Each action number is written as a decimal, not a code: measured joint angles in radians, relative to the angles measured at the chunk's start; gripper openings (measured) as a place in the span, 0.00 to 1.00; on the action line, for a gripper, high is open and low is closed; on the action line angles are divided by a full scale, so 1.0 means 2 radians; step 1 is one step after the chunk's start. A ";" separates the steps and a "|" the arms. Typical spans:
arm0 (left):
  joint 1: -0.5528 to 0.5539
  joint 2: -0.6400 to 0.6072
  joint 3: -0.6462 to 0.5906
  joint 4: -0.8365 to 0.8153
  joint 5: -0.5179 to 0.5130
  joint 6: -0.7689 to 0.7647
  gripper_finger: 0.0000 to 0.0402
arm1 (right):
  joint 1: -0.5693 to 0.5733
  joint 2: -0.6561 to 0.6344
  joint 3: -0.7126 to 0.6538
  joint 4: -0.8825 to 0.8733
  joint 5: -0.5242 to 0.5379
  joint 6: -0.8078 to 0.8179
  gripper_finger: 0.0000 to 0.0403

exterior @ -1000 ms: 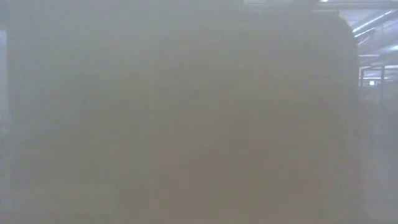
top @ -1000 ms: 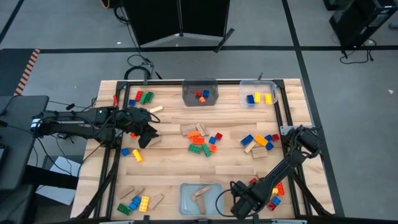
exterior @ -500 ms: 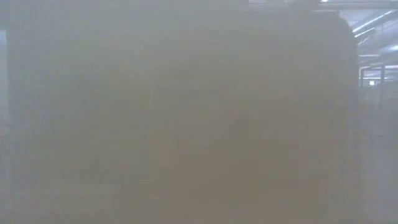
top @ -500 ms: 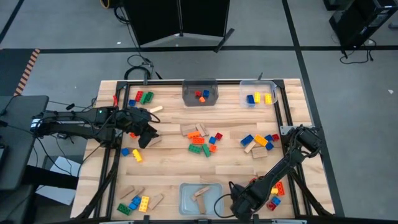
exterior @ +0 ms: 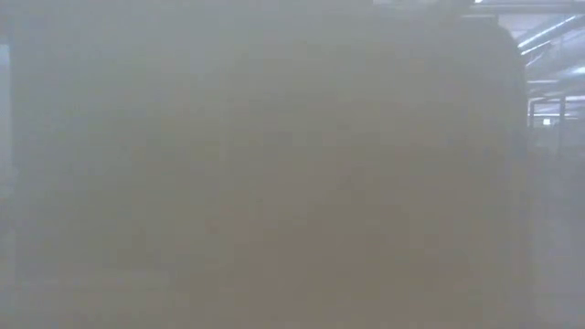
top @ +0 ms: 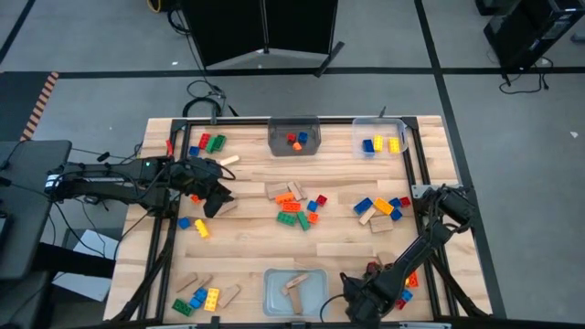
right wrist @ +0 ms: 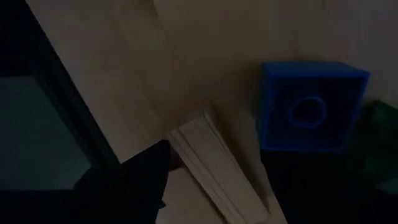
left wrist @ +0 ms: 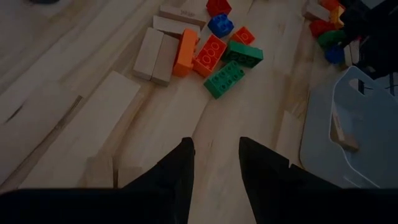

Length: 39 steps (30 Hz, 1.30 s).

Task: Sort blocks by size
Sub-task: Put the brown block into the gray bin

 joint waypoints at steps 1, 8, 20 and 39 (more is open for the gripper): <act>0.000 0.000 0.000 0.000 0.000 0.000 0.34 | 0.000 0.000 0.000 -0.003 0.004 0.000 0.67; 0.000 0.000 0.000 0.000 0.000 0.000 0.34 | -0.001 0.001 0.000 -0.023 0.029 0.000 0.52; 0.000 0.000 0.000 0.000 -0.027 0.000 0.34 | -0.002 -0.002 -0.001 -0.036 0.041 0.061 0.29; 0.000 0.000 0.000 0.037 -0.031 0.000 0.34 | -0.049 -0.176 -0.002 -0.061 0.245 0.049 0.30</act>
